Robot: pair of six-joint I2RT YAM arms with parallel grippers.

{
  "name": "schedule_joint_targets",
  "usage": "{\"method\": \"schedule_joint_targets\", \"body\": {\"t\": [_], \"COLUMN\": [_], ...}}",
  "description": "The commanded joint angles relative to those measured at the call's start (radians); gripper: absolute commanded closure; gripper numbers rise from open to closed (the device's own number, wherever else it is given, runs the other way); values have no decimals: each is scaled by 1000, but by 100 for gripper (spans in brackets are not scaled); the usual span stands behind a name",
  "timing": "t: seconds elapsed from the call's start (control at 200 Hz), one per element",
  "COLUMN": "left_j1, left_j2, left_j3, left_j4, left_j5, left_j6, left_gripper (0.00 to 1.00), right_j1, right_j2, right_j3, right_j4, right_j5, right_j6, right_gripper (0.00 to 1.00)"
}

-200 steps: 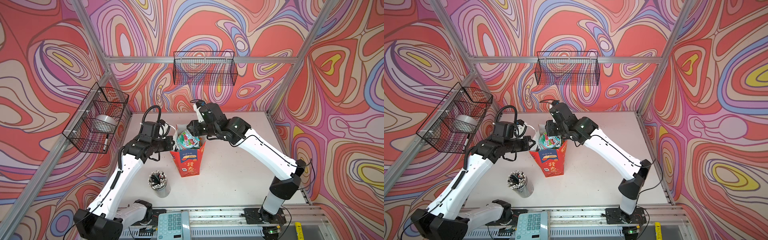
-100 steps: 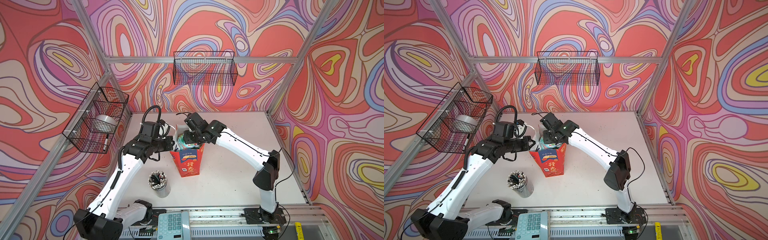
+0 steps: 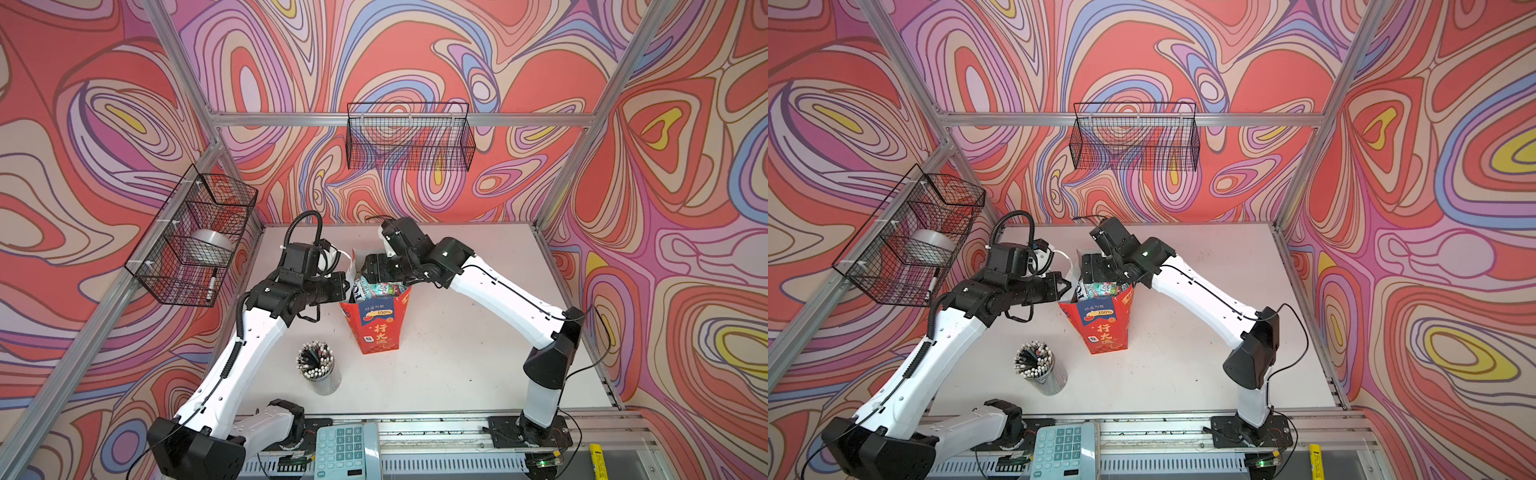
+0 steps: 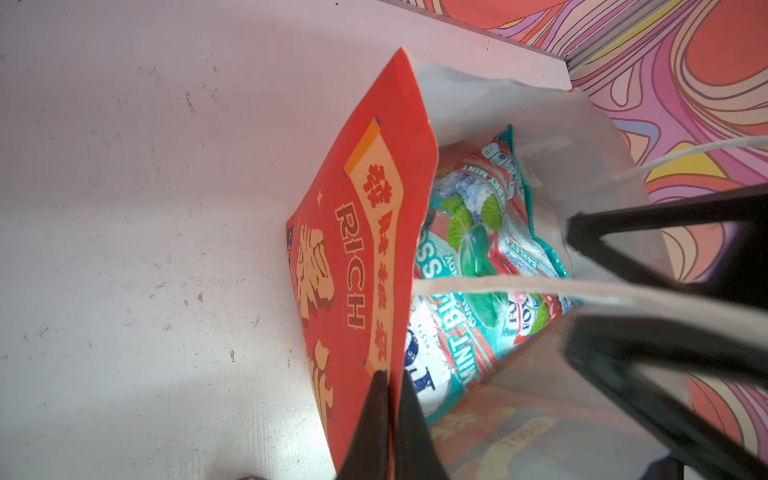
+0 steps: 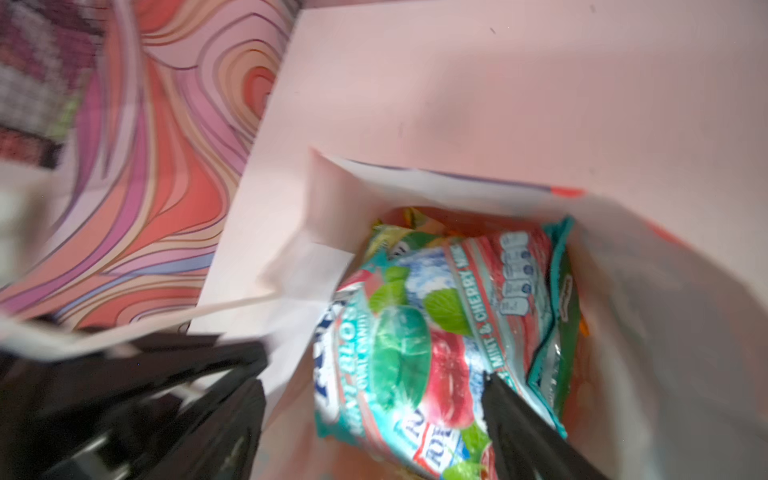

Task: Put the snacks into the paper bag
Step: 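Open the right gripper to release the teal packet into the bag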

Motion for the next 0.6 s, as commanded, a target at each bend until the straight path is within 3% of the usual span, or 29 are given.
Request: {"method": "schedule_joint_targets", "body": {"t": [0.0, 0.115, 0.295, 0.471, 0.596], "left_j1": [4, 3, 3, 5, 4], "left_j2": [-25, -58, -133, -194, -205], "left_j3": [18, 15, 20, 21, 42], "left_j4": [-6, 0, 6, 25, 35], "left_j5": [-24, -44, -87, -96, -87], "left_j6": [24, 30, 56, 54, 42], "left_gripper": [73, 55, 35, 34, 39], "right_j1": [2, -1, -53, -137, -142], "right_j2": [-102, -149, -323, -527, -571], "right_j3": [120, 183, 14, -293, -436], "right_j4": [-51, -149, -161, -39, 38], "right_j5": [-27, 95, 228, 134, 41], "right_j6": [-71, -97, -62, 5, 33], "right_gripper": [4, 2, 2, 2, 1]}}
